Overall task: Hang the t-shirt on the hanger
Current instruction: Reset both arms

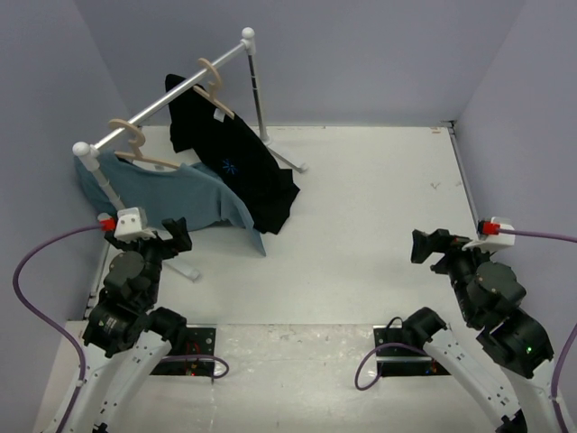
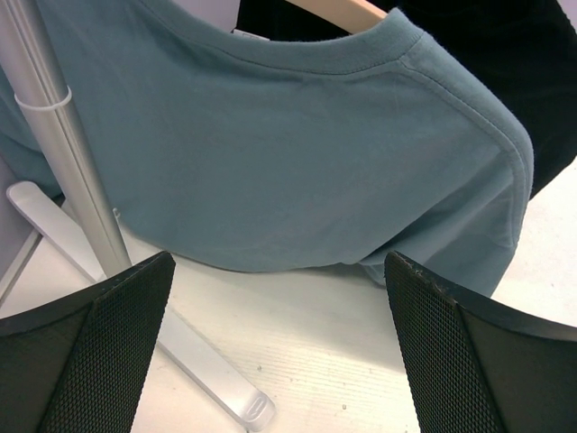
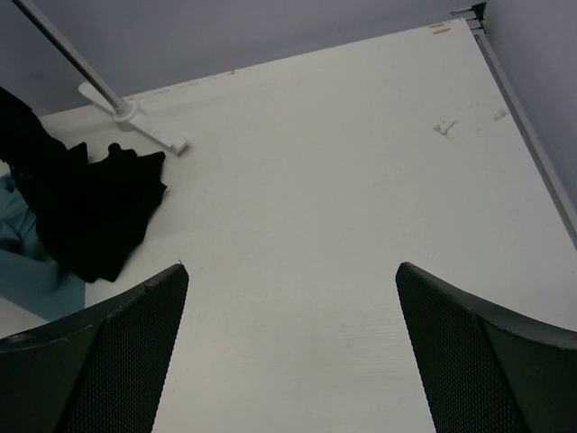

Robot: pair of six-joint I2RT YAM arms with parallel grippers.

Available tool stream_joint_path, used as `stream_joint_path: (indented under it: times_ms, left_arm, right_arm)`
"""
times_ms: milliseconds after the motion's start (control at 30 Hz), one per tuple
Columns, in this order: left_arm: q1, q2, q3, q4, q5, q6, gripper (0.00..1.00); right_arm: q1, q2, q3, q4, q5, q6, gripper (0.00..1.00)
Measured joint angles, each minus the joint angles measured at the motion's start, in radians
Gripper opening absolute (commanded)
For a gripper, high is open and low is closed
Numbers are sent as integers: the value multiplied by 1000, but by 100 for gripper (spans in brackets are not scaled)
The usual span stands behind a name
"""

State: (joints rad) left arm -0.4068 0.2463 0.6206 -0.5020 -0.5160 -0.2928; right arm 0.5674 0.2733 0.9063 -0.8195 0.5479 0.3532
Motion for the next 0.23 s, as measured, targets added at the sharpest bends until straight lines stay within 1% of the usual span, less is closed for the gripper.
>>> stream_joint_path:
  times_ms: [233]
  left_arm:
    - [0, 11, -12, 15, 40, 1, 100]
  right_arm:
    - [0, 0, -15, -4, 20, 15, 99]
